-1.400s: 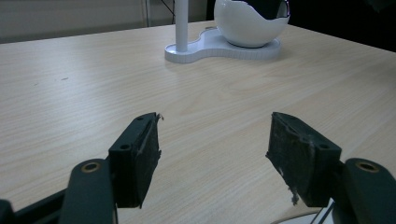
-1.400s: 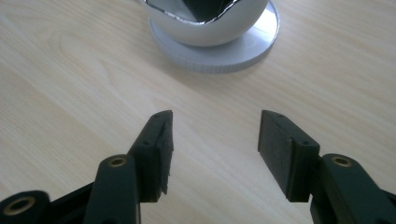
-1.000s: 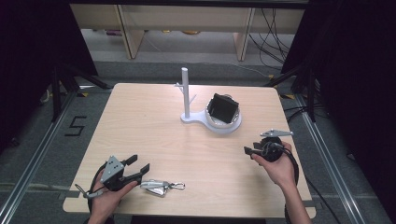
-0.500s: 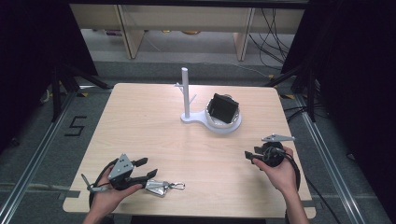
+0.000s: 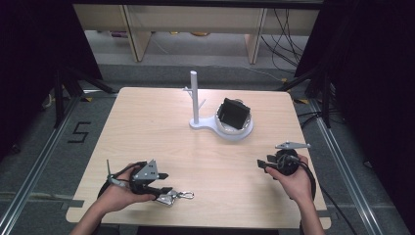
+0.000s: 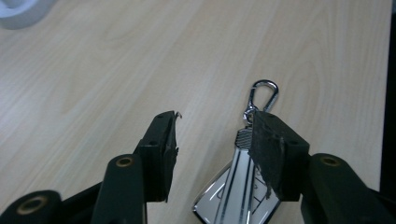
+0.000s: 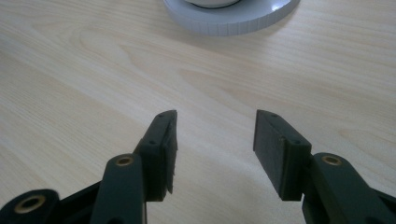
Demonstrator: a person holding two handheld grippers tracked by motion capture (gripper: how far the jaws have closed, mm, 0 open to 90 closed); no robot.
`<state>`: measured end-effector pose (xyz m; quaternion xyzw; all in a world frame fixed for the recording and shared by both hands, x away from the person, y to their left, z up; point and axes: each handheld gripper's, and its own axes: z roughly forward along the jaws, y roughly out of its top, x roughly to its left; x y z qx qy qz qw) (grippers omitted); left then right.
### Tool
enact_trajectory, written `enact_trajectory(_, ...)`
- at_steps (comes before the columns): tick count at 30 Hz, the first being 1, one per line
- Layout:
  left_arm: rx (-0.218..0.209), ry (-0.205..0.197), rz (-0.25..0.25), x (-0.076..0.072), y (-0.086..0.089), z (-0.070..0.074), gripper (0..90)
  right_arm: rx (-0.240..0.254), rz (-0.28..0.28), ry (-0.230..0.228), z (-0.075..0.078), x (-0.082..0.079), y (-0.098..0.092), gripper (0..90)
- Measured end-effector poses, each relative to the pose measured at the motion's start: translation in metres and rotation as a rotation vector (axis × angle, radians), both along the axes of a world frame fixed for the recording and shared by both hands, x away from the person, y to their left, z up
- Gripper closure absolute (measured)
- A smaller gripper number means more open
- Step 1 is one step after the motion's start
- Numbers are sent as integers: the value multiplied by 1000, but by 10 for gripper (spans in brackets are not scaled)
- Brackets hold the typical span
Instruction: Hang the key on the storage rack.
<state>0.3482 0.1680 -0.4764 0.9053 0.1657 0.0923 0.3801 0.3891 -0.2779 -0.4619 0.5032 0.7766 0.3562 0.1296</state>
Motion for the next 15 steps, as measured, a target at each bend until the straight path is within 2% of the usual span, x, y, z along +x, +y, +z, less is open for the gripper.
enact_trajectory(1, 29, -2, -30, 2, -2, 1, 508, 7, -7, 11, 1, 0, 1, 506)
enact_trajectory(2, 22, 12, -37, 2, -6, 0, 509, 15, -1, 11, -1, 0, 1, 506)
enact_trajectory(3, 43, 13, -58, 3, -9, 0, 510, 6, 12, -14, -2, 1, 0, 506)
enact_trajectory(4, 48, 21, -68, 3, -12, 0, 510, 8, 22, -8, -3, 2, 0, 506)
enact_trajectory(5, 56, 21, -75, 3, -15, -1, 511, 4, -2, 20, -2, 0, 2, 506)
enact_trajectory(6, 68, 29, -84, 4, -18, -2, 511, 11, 2, 24, -2, -1, 2, 506)
enact_trajectory(7, 77, 31, -94, 4, -21, -3, 512, 6, -2, 25, -3, 0, 3, 505)
enact_trajectory(8, 84, 38, -106, 5, -23, -3, 514, -3, 21, -5, -5, 2, 2, 504)
enact_trajectory(10, 93, 53, -122, 5, -28, -5, 514, -1, 19, 9, -3, 0, 3, 503)
enact_trajectory(11, 115, 51, -131, 6, -29, -6, 515, 10, 20, 14, -4, 0, 3, 502)
enact_trajectory(12, 134, 53, -141, 6, -31, -6, 517, 0, 31, -11, -6, 2, 2, 502)
enact_trajectory(13, 126, 65, -128, 5, -33, -7, 518, 9, 32, 6, -5, 2, 3, 502)
enact_trajectory(14, 155, 64, -145, 7, -33, -7, 520, 8, 32, 8, -5, 1, 3, 501)
enact_trajectory(15, 164, 60, -147, 7, -35, -7, 521, -1, 27, 12, -5, 1, 3, 499)
